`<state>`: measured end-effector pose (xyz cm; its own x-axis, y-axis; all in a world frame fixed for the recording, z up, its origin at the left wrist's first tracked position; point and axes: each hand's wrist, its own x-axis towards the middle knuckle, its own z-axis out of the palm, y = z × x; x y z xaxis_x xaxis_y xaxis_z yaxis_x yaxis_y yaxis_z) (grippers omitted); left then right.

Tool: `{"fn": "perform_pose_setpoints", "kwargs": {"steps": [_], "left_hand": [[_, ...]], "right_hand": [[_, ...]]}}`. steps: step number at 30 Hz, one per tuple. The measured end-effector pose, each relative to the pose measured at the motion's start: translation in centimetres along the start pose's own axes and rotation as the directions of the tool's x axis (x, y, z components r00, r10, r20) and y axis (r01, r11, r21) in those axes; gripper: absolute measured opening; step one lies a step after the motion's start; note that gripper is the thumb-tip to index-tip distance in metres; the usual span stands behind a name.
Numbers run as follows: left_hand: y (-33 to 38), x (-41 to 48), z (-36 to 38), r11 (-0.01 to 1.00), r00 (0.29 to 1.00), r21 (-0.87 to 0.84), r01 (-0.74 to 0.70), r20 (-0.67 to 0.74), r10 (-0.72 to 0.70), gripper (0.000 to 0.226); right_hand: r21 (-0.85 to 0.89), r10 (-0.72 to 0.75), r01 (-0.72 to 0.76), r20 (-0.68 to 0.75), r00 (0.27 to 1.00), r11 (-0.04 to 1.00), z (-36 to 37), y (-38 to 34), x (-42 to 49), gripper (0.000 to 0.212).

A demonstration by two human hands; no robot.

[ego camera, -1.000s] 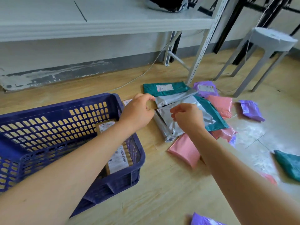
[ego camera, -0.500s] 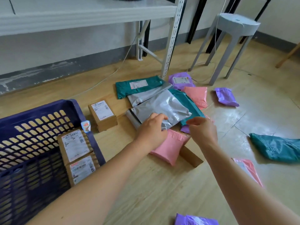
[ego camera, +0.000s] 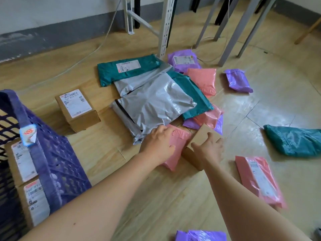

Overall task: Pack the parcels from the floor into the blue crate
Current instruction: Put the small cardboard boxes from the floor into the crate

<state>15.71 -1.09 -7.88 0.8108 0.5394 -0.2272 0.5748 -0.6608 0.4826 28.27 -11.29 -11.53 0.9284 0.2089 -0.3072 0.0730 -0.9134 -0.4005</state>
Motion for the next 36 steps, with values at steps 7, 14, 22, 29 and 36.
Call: {"fn": "perform_pose_setpoints", "kwargs": {"steps": [7,14,22,29,36], "left_hand": [[-0.9,1.0,1.2,0.999,0.999,-0.042,0.022,0.049,-0.019,0.058],[-2.0,0.4,1.9,0.996,0.996,-0.067,0.062,0.067,-0.058,0.055],[-2.1,-0.9,1.1,0.965,0.989,-0.222,0.138,0.076,-0.124,0.052],[-1.6,-3.5,-1.7,0.906,0.976,-0.364,0.215,0.045,-0.213,0.048],[-1.5,-7.2,-5.6,0.794,0.948,-0.547,0.267,0.001,-0.319,0.038]], "right_hand": [[-0.059,0.125,-0.121,0.076,0.989,0.991,2.8,-0.6,2.2,0.098],[-0.086,0.120,-0.115,0.055,0.991,0.990,3.1,0.6,2.6,0.095],[0.110,0.146,-0.141,-0.035,0.989,0.984,0.5,1.5,0.6,0.084],[0.279,0.110,-0.102,-0.015,0.994,0.955,-3.1,-0.8,-3.5,0.060],[0.474,-0.043,0.012,0.055,0.998,0.880,-6.7,-5.3,-9.4,0.067]]}}
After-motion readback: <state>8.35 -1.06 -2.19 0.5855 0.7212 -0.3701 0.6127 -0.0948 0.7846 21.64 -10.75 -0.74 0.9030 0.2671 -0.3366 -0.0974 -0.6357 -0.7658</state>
